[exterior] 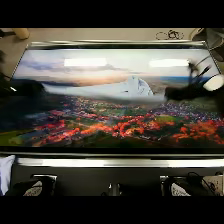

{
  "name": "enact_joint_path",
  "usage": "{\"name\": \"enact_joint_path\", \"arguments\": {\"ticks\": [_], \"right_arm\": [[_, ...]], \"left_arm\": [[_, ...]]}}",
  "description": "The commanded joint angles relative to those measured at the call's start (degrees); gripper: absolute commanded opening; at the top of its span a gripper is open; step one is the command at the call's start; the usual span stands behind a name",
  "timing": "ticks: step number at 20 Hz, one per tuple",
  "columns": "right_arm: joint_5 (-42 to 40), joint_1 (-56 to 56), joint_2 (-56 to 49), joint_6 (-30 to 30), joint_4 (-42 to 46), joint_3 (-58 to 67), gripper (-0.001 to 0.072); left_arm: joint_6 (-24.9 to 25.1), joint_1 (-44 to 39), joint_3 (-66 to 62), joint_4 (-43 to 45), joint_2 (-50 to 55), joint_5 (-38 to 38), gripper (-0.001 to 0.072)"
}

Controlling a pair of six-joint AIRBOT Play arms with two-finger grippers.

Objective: Fold the shirts.

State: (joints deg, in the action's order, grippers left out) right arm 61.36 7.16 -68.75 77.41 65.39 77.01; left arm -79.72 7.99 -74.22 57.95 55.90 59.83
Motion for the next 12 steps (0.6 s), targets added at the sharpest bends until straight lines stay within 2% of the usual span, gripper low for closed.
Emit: {"name": "enact_joint_path", "arguments": {"ticks": [1, 3, 4, 8, 12], "right_arm": [[-11.5, -0.11, 14.62, -1.14, 4.13, 21.29, 0.0017], [-16.24, -0.13, 22.27, 0.31, 3.87, 25.53, 0.0017], [-16.52, -0.11, 25.68, 1.44, 3.85, 25.7, 0.0017], [-13.38, -0.11, 29.99, 1.42, 6.95, 25.7, 0.0017], [-11.67, -0.11, 25.99, 1.42, 10.36, 25.7, 0.0018]], "left_arm": [[-0.48, 0.04, -22.05, 3.19, -11.02, -13.0, 0.0025], [-5.64, 0.0, -27.85, 3.87, -14.95, -17.35, 0.0025], [-8.0, 0.0, -28.35, 3.5, -16.55, -17.22, 0.0025], [-8.39, 0.04, -28.22, 10.51, -18.03, -11.74, 0.0025], [-8.37, 0.04, -28.13, 14.49, -13.18, -6.56, 0.0025]]}}
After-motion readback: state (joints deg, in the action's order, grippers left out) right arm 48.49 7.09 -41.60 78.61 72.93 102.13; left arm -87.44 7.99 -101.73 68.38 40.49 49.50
